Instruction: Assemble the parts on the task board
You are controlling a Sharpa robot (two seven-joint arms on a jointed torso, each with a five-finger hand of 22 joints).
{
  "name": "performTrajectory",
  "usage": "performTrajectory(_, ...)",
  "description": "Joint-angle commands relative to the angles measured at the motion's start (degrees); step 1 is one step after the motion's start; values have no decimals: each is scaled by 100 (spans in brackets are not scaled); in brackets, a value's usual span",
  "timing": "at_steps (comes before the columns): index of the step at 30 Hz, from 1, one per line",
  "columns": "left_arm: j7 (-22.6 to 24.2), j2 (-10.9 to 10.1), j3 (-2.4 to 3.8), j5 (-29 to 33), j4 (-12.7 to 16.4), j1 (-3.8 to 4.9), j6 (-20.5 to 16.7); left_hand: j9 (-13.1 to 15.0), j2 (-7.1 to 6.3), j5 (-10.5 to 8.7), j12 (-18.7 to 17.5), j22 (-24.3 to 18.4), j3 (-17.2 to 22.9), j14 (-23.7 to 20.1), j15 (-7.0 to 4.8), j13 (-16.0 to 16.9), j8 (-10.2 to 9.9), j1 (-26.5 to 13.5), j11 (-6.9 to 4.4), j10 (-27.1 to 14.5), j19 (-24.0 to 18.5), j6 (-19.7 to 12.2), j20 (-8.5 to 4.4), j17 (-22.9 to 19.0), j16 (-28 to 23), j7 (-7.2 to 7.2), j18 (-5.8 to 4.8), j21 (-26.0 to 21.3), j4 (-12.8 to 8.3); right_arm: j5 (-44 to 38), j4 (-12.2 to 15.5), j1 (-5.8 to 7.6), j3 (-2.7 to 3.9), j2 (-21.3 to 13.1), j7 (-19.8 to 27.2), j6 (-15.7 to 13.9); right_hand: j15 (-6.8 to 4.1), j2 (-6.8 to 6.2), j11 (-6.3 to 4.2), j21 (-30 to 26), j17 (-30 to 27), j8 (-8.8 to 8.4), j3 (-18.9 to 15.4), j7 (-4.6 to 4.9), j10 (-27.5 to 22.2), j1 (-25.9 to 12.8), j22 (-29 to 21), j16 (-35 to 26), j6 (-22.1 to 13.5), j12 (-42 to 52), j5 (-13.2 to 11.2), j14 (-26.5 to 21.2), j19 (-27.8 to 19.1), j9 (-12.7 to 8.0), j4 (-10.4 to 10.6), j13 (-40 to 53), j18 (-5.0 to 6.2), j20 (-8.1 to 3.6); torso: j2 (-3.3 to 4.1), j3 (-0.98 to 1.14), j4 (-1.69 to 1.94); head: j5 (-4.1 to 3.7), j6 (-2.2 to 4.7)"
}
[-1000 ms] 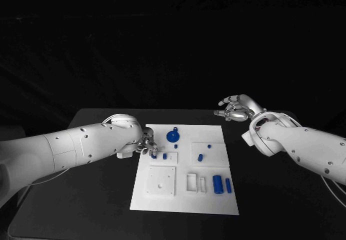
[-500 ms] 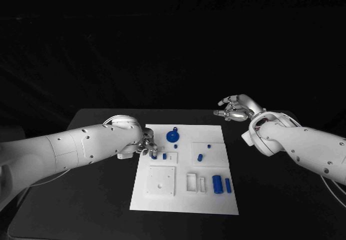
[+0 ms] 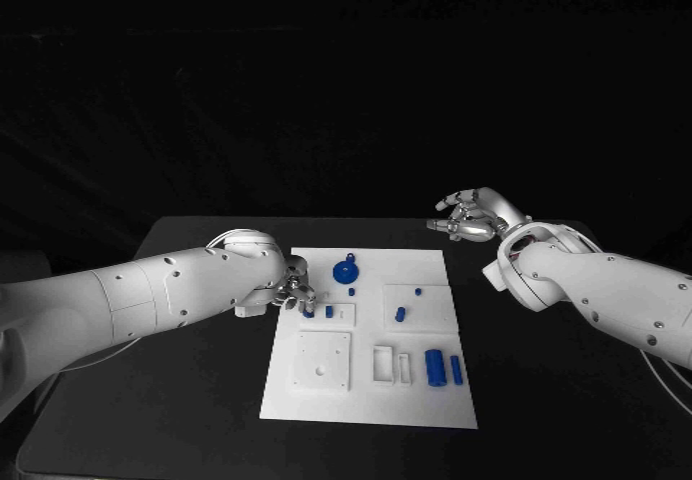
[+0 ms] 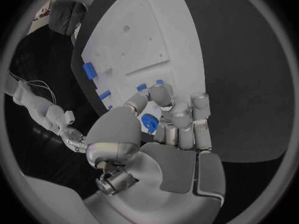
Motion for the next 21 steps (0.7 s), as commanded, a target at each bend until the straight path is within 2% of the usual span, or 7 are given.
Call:
performTrajectory(1, 68, 26, 0, -25, -4, -1, 116, 107, 27, 537, 26, 10, 200, 25, -97, -11, 12, 34, -2, 12, 41, 327, -697, 5, 18, -269, -52, 25, -177, -11, 4, -4, 1, 6, 62, 41, -4, 43, -20, -26, 10, 22, -23, 3, -155, -25, 9, -41, 54, 21, 29, 29, 3, -6, -7, -7, 115, -1, 0, 0, 0, 1, -1)
performTrajectory(14, 93, 111, -18, -27, -97, -34, 92, 128, 19, 501, 41, 10, 197, 23, -96, -27, -7, 26, 1, 7, 47, 325, -696, 5, 14, -266, -55, 23, -171, -11, 14, -5, 1, 11, 62, 45, -4, 43, -20, -29, 16, 23, -24, 3, -156, -27, 11, -46, 54, 24, 30, 31, 3, -7, -6, -11, 115, -1, 5, 0, -9, -8, -12)
performTrajectory(15, 93, 109, -18, -27, -95, -34, 77, 147, 16, 330, 53, 9, 175, 28, -93, -41, -11, 1, -1, 9, 57, 343, -695, 7, 17, -262, -56, 23, -166, -11, 16, -5, 1, 10, 61, 45, -4, 43, -20, -29, 16, 23, -24, 3, -156, -27, 11, -47, 54, 24, 30, 31, 3, -7, -6, -11, 115, -1, 3, 0, -6, -11, -15)
performTrajectory(17, 101, 112, -18, -27, -100, -34, 59, 176, 8, 184, 65, 5, 169, 29, -94, -74, -27, -23, 2, 4, 63, 362, -694, 7, 14, -267, -57, 12, -159, -11, 17, -5, 1, 8, 59, 44, -4, 43, -20, -29, 17, 23, -24, 3, -156, -27, 11, -47, 54, 24, 30, 31, 3, -7, -5, -12, 115, -1, 2, 1, -4, -11, -20)
performTrajectory(18, 103, 112, -18, -27, -102, -34, 54, 191, 8, 49, 74, 1, 157, 31, -93, -93, -38, -53, 2, 6, 71, 372, -693, 7, 12, -267, -59, 6, -147, -11, 17, -5, 1, 8, 59, 43, -4, 43, -20, -29, 17, 23, -24, 3, -156, -27, 11, -48, 54, 25, 30, 31, 3, -7, -5, -12, 115, -1, 1, 2, -3, -11, -21)
performTrajectory(21, 117, 115, -18, -22, -105, -34, 44, 211, 1, -56, 87, -4, 161, 32, -93, -125, -63, -80, 3, 6, 77, 381, -693, 6, 8, -267, -60, -6, -144, -11, 19, -5, 1, 7, 59, 45, -4, 43, -20, -30, 18, 23, -24, 3, -157, -27, 12, -49, 54, 25, 30, 32, 3, -8, -6, -13, 115, -1, 1, 1, -1, -16, -19)
